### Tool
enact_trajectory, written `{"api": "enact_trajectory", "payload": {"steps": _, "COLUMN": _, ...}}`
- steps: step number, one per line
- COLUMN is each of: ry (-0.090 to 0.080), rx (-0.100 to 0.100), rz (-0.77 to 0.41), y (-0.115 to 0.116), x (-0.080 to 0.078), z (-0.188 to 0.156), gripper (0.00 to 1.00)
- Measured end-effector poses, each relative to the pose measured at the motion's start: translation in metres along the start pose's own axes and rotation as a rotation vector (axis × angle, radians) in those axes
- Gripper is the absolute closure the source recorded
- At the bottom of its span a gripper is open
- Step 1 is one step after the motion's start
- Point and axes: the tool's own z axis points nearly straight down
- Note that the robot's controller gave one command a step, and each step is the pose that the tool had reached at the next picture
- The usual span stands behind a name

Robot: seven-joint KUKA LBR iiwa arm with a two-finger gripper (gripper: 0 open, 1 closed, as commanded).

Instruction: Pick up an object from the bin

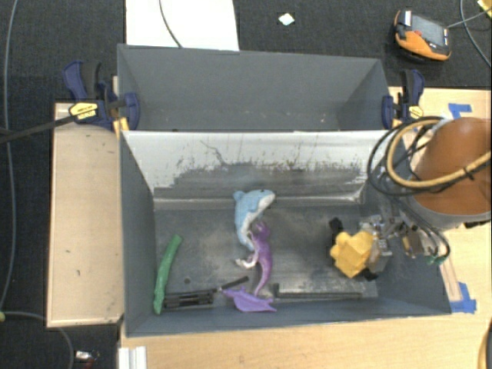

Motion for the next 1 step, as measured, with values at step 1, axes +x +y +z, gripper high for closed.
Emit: {"api": "enact_trajectory", "payload": {"steps": 1, "ry": 0.001, "rx": 0.000, "rz": 0.010, "y": -0.0053, "x": -0.0120, "z": -0.0406, "gripper": 1.00}}
